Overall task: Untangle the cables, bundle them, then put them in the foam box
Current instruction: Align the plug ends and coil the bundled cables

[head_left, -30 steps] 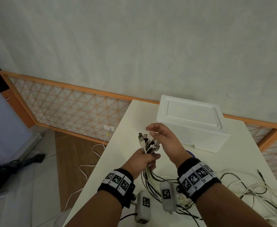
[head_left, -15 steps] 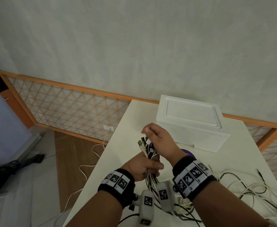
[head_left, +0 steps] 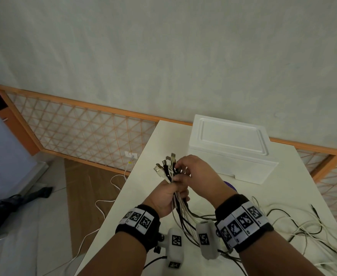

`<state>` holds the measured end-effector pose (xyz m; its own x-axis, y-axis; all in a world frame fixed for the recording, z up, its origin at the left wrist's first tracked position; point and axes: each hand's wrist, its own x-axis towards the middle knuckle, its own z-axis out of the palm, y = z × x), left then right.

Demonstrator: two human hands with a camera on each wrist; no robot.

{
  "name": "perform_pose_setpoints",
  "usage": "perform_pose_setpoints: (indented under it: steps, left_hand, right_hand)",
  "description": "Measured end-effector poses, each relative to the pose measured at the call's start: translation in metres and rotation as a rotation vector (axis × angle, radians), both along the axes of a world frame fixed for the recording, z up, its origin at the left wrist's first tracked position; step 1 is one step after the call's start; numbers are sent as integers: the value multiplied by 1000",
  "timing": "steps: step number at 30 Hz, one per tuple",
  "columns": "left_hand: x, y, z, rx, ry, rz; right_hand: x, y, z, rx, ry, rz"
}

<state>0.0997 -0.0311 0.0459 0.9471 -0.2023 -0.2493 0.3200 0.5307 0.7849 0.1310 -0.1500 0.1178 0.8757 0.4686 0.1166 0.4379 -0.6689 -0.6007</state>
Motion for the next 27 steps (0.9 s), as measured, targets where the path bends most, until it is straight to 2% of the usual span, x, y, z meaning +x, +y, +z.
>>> perform_pose_setpoints:
  steps: [2,6,8,11,15,20,24,27]
  left_hand:
    - [-1,1,-1,-41,-13,-29]
    - [-1,1,-2,-71,-29,-54]
    - [-2,0,-2,-75,-38,-41]
    - [-3,1,-1,-70,-47,-47]
    - [-5,0,-1,-44,-59,-89]
    - [-4,1,0,7,-67,-107]
    - [-6,1,4,7,-89,-114]
    - [-6,-1,8,62,-88,-100]
  right_hand:
    - [0,0,3,80,22,-32]
    - [0,2,3,438,203,-104]
    - [-2,3,-1,556,229,-128]
    - [-2,3,-9,464,162,-188]
    - [-2,0,-7,566,425,-93]
    - [-3,1,-4,453,355,-11]
    - [-5,1,0,525,356,-41]
    - [-4,1,-3,512,281,-49]
